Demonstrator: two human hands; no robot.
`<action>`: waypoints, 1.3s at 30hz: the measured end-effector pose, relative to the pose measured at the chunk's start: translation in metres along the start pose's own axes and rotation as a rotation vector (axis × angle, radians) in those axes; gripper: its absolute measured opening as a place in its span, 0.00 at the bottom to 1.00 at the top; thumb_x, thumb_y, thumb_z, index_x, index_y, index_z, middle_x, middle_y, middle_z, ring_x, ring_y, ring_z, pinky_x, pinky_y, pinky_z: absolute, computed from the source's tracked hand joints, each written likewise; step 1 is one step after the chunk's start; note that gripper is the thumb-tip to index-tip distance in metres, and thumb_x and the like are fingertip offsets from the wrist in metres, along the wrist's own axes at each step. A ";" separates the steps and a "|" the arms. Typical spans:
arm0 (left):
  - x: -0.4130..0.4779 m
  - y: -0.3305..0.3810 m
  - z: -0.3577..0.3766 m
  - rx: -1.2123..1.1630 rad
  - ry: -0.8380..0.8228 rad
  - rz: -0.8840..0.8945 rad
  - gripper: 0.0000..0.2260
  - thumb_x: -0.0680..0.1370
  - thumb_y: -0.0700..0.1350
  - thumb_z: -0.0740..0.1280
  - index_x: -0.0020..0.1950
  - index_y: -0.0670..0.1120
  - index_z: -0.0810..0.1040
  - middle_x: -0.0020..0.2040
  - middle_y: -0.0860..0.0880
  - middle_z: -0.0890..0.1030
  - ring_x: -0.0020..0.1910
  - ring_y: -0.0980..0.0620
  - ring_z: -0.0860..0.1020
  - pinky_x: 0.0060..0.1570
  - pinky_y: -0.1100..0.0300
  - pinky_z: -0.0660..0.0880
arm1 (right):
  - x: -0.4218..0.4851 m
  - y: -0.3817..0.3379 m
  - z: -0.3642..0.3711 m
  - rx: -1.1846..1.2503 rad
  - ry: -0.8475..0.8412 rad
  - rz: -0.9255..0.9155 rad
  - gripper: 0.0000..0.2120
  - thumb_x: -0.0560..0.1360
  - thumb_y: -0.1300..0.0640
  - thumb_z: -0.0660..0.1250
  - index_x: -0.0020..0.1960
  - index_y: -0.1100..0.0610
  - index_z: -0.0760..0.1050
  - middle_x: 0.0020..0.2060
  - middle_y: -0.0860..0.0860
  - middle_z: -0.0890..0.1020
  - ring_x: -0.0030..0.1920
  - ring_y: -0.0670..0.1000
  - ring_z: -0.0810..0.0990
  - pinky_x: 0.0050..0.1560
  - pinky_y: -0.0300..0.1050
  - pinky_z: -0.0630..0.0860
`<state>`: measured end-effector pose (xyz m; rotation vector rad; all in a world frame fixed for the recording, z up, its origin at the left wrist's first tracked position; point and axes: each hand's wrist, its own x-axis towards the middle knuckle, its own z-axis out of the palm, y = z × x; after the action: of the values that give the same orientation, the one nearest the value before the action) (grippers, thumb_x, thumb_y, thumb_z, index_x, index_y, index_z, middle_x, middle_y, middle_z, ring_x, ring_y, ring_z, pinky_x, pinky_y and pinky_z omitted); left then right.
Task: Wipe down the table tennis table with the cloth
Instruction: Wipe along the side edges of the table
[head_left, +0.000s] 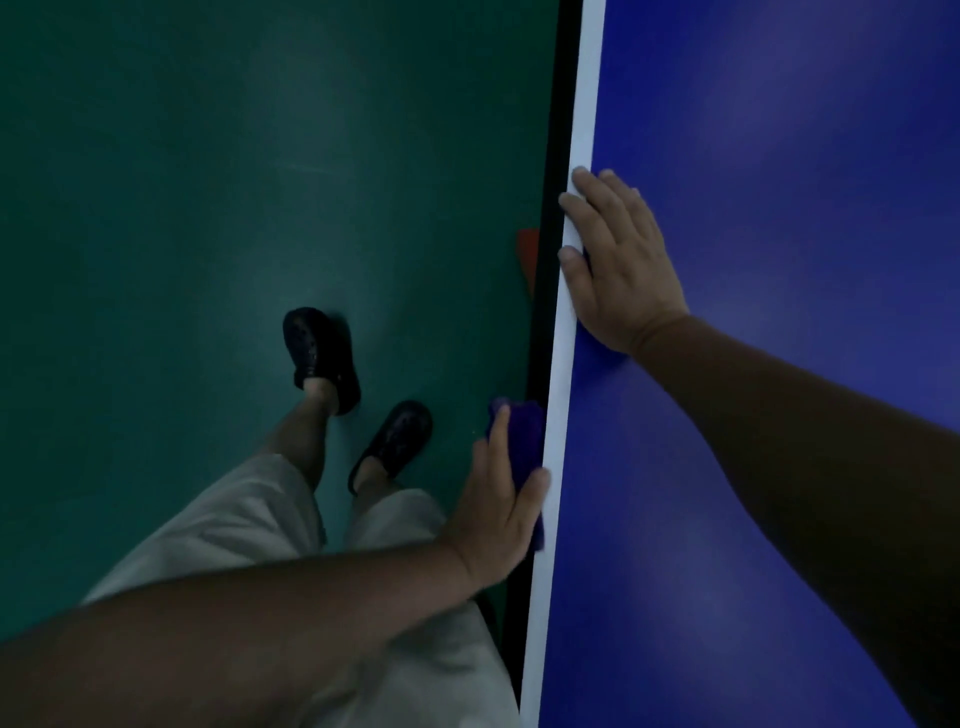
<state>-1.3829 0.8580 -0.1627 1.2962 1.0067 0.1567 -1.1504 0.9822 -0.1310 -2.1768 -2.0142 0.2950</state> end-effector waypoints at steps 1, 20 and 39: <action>0.021 0.009 -0.007 0.003 0.008 0.016 0.31 0.79 0.69 0.53 0.76 0.71 0.39 0.69 0.56 0.62 0.61 0.64 0.68 0.64 0.58 0.69 | 0.003 0.000 0.001 0.002 0.009 -0.005 0.23 0.83 0.56 0.57 0.76 0.63 0.67 0.77 0.58 0.65 0.78 0.61 0.60 0.79 0.59 0.54; 0.083 0.067 -0.042 0.035 0.021 0.005 0.32 0.82 0.63 0.54 0.81 0.60 0.40 0.69 0.48 0.64 0.64 0.49 0.72 0.68 0.47 0.69 | 0.024 0.009 -0.008 0.047 0.041 -0.015 0.18 0.80 0.60 0.63 0.66 0.69 0.74 0.68 0.64 0.74 0.68 0.65 0.72 0.71 0.62 0.68; 0.142 0.069 -0.054 0.031 0.071 0.170 0.29 0.80 0.70 0.48 0.78 0.67 0.40 0.62 0.56 0.63 0.55 0.57 0.69 0.59 0.52 0.71 | 0.115 0.043 -0.003 0.013 0.076 0.038 0.23 0.83 0.58 0.55 0.76 0.64 0.65 0.77 0.60 0.65 0.79 0.61 0.60 0.78 0.62 0.57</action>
<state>-1.3079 1.0061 -0.1754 1.4132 0.9615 0.3198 -1.0998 1.0936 -0.1427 -2.1859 -1.9272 0.2260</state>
